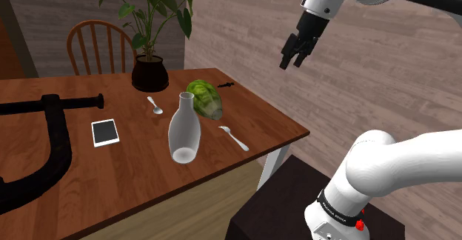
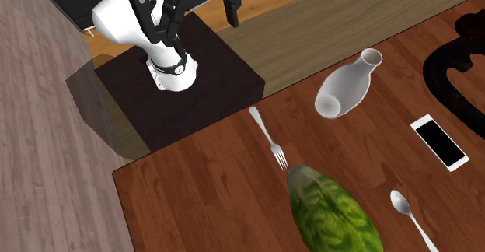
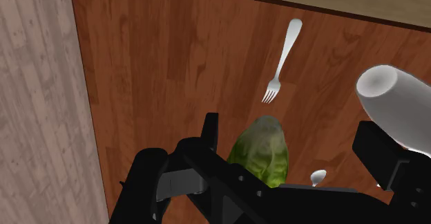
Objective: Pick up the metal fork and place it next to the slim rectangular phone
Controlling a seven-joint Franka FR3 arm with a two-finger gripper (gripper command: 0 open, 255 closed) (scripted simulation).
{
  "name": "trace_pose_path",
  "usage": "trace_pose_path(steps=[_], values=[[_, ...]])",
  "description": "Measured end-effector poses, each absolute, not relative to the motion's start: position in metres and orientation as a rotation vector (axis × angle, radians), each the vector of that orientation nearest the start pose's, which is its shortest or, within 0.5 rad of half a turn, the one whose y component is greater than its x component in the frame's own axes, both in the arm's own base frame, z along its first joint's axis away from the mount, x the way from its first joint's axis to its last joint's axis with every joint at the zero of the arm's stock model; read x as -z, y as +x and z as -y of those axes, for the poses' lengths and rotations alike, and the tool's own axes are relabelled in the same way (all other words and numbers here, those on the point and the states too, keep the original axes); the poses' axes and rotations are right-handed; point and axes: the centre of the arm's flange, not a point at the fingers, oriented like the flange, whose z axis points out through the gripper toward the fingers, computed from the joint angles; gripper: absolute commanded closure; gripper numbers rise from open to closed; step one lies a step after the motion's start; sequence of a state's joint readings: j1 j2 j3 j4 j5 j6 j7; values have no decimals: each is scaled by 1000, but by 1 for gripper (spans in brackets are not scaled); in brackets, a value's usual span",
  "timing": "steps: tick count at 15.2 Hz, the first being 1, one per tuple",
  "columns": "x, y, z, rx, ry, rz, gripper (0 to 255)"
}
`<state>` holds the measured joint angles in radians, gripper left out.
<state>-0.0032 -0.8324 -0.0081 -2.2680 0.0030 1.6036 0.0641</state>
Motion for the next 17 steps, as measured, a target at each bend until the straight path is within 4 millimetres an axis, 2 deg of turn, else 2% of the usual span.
trace_pose_path(steps=[2,4,17], values=[[-645,301,4,253,-3115,-117,0],[-629,313,-1,220,-3117,-127,0],[-476,403,-33,-30,-3115,-207,0]])
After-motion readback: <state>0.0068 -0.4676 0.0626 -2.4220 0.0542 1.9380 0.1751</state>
